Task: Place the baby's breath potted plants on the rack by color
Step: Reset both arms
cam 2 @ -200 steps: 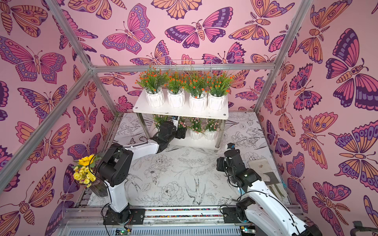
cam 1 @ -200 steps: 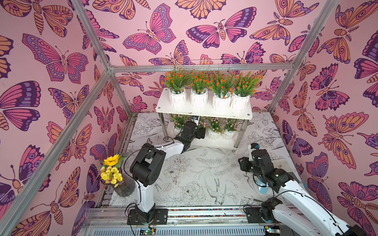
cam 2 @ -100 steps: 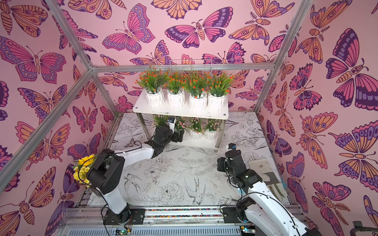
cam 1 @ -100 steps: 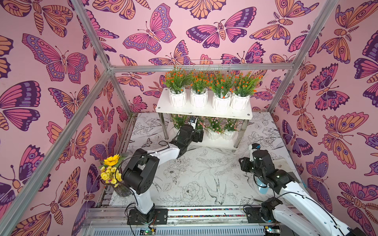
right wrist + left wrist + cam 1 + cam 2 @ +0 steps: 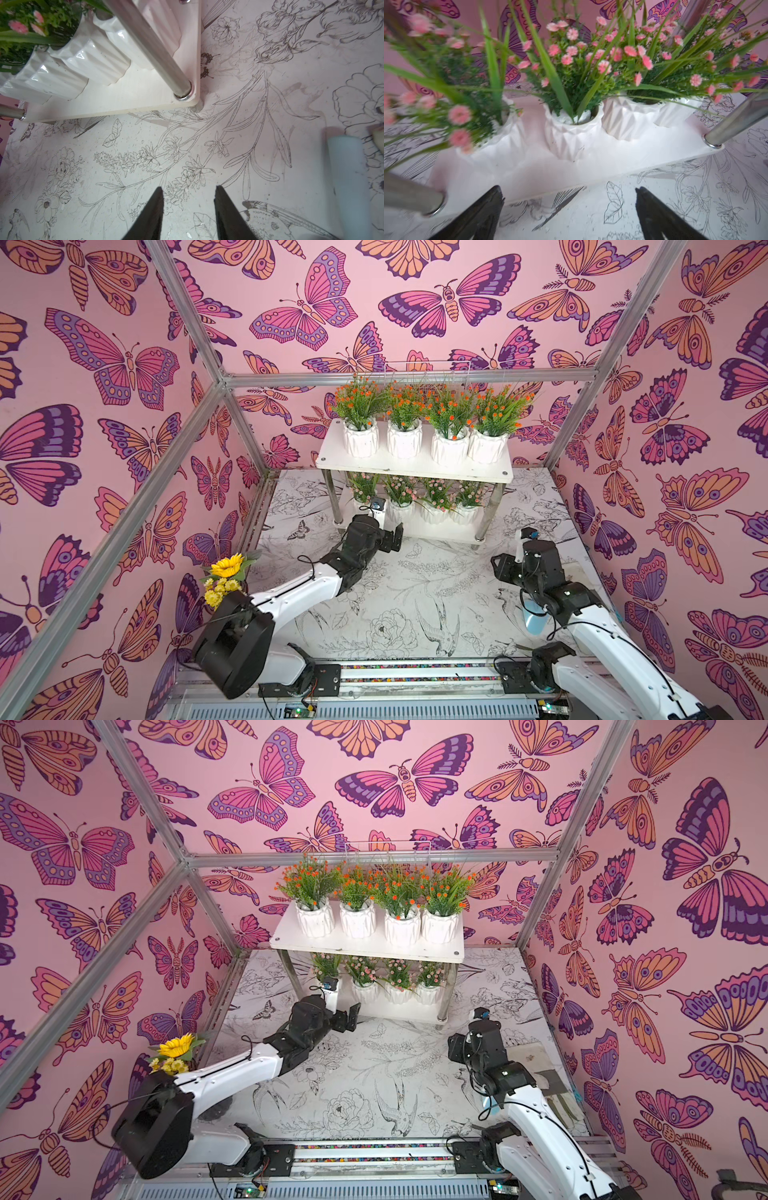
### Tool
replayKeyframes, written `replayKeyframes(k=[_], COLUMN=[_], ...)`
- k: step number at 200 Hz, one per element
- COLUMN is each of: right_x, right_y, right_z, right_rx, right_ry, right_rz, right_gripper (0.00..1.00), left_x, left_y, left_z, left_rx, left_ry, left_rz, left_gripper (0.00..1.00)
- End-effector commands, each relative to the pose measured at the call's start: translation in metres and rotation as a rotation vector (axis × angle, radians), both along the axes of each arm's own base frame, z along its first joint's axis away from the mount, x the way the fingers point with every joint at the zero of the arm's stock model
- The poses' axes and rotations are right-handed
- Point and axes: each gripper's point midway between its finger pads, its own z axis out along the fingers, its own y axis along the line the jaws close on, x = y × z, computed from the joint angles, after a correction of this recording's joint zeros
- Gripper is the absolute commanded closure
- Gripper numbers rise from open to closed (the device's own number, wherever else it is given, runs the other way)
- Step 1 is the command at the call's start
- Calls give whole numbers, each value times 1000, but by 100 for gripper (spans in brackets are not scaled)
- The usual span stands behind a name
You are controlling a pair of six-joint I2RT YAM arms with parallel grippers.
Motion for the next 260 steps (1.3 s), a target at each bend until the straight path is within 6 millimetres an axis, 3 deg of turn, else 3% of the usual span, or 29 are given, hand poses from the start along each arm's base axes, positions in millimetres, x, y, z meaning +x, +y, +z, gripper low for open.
replayKeyframes(k=[1, 34, 56, 109, 129, 144, 187, 222, 248, 260], right_x=[9, 18, 22, 26, 25, 27, 30, 39, 49, 56], right_y=[0, -8, -17, -55, -80, -93, -123, -139, -145, -143], right_z=[11, 11, 14, 29, 27, 26, 27, 21, 15, 10], right_rx=[34, 70, 76, -65, -127, -121, -140, -205, -297, -319], right_ry=[-38, -41, -53, -63, -24, -14, -23, -60, -89, -147], right_rz=[25, 6, -29, -148, -238, -285, -376, -432, -390, -357], right_gripper=[47, 23, 0, 1, 1, 1, 1, 1, 1, 1], left_x=[-21, -42, -44, -30, -22, -15, 2, 9, 9, 11], left_y=[36, 77, 100, 144, 156, 179, 226, 258, 270, 271], left_z=[-1, 6, 15, 46, 50, 50, 14, -31, -65, -66], left_rx=[46, 103, 92, 88, 69, 74, 63, 2, 4, 0], left_ry=[30, 49, 100, 91, 78, 76, 75, 89, 86, 34], left_rz=[102, 204, 262, 387, 415, 518, 621, 682, 701, 699], left_gripper=[0, 0, 0, 0, 0, 0, 0, 0, 0, 0])
